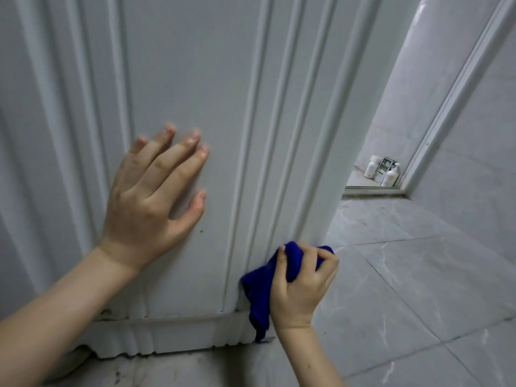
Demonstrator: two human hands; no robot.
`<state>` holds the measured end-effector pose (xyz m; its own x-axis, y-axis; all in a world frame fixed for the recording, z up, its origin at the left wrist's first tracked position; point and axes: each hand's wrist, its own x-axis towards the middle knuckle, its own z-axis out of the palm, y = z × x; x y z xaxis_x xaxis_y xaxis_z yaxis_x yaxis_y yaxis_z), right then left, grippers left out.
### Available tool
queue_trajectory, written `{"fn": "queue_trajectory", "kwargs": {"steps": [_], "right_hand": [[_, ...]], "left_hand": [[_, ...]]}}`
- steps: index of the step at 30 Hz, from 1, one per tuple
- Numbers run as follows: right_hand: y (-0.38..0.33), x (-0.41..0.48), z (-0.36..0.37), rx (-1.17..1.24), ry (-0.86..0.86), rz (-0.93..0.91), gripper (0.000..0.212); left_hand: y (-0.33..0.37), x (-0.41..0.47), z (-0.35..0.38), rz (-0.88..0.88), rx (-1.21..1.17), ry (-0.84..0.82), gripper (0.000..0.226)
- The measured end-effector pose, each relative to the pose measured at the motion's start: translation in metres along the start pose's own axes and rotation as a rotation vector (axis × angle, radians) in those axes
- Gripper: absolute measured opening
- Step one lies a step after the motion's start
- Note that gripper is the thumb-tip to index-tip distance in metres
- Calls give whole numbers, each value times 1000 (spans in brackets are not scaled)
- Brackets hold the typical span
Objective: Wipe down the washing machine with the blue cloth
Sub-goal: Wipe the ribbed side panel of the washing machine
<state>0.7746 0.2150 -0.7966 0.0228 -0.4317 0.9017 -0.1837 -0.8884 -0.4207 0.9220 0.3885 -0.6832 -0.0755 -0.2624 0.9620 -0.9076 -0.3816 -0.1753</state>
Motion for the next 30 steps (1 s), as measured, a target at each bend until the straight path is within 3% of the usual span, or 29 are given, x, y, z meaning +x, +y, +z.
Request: {"fn": "queue_trajectory", "kwargs": {"steps": [5,8,11,17,19,23,26,30], "right_hand": [[-64,175,8,77,326,-107,23],[-76,215,13,125,404,-134,21],[-44,141,17,126,312,-106,22],[27,-79,-7,6,-188,135,27],[21,-67,-9,41,-190,121,24],[-32,47,2,222,42,-49,25],[-66,111,13,183,97,-136,23],[-40,53,14,82,-31,-126,21]], "left_hand": [[-2,-1,3,5,18,18,48],[-5,0,1,15,17,16,48],[-6,0,-1,24,13,-11,46],[-7,-2,-8,33,15,-44,45],[-5,-2,-8,21,17,-44,45],[-5,1,-9,23,22,-50,47],[-7,2,-10,46,43,-56,47],[-11,3,-10,61,54,-55,45]]}}
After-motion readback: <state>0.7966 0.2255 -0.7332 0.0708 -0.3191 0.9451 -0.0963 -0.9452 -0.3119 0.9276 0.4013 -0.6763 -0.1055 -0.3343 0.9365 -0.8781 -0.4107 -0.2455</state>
